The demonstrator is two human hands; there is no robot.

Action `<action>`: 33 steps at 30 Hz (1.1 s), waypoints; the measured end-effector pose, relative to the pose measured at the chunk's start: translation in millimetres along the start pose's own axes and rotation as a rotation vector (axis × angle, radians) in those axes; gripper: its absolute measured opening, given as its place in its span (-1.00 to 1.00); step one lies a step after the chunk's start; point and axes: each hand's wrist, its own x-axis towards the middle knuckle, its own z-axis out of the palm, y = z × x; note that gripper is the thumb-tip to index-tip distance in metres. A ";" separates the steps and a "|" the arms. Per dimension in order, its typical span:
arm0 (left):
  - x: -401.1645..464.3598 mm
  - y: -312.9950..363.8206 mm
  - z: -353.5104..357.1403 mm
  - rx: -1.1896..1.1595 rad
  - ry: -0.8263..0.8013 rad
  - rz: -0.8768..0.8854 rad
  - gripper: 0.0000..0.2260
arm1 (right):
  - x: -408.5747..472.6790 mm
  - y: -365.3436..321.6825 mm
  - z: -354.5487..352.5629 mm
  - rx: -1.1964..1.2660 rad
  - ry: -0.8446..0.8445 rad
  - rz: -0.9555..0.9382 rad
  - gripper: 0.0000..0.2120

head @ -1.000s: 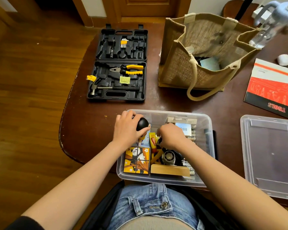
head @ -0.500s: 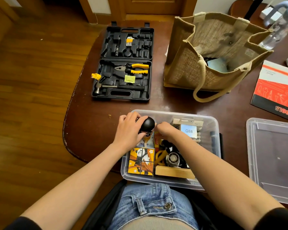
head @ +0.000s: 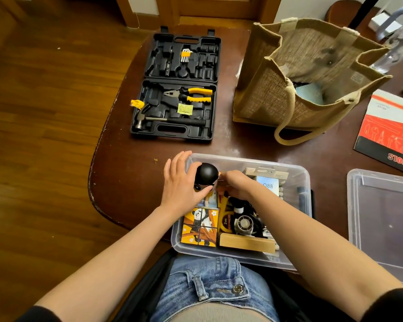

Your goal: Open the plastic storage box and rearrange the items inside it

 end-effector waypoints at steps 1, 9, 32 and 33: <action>0.3 1.0 0.9 -0.007 -0.014 -0.017 -0.46 | -0.7 0.6 -0.3 0.022 -0.017 -0.007 -0.71; -1.0 5.0 -1.7 -0.052 -0.042 -0.012 -0.53 | -18.5 0.3 -15.0 -0.157 0.103 -0.190 -0.76; -7.3 91.0 6.6 -0.280 -0.830 0.215 -0.59 | -96.8 64.9 -99.3 -1.102 0.052 -0.256 -0.75; -7.4 92.2 6.7 -0.288 -0.821 0.203 -0.61 | -95.6 65.1 -98.1 -1.107 0.046 -0.259 -0.74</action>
